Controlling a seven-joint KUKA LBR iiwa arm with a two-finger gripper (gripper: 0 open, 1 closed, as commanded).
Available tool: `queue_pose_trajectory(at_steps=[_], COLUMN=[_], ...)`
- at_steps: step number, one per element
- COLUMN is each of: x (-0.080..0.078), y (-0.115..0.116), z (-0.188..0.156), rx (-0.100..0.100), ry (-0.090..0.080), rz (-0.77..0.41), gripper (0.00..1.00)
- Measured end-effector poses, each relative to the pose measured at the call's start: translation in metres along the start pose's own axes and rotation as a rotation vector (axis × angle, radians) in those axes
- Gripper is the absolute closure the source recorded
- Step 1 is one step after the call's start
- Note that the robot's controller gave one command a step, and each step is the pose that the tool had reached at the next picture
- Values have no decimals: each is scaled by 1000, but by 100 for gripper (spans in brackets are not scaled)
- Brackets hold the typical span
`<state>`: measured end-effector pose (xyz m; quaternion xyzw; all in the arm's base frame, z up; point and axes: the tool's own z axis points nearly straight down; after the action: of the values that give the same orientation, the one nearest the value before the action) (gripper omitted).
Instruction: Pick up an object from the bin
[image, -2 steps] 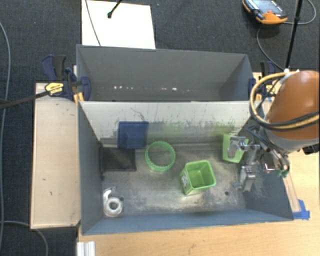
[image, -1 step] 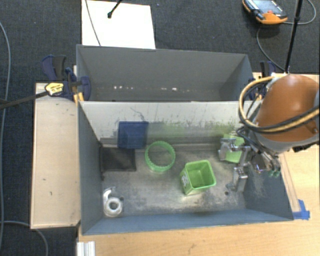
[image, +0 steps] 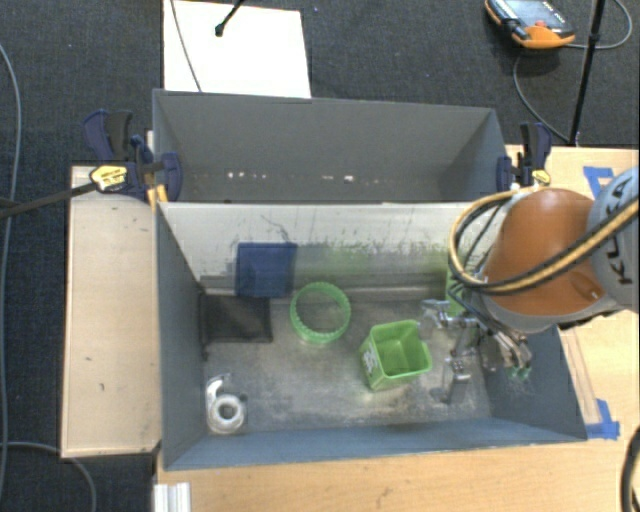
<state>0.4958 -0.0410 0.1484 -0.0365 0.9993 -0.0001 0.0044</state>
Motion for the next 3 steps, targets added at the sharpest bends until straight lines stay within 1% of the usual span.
queue_pose_trajectory(at_steps=[1,2,3], x=[-10,-16,-16], y=[25,58,58], z=[35,76,76], rx=[0,2,1], ry=[4,-7,-7], rz=[-50,-217,-218], gripper=[0,100,100])
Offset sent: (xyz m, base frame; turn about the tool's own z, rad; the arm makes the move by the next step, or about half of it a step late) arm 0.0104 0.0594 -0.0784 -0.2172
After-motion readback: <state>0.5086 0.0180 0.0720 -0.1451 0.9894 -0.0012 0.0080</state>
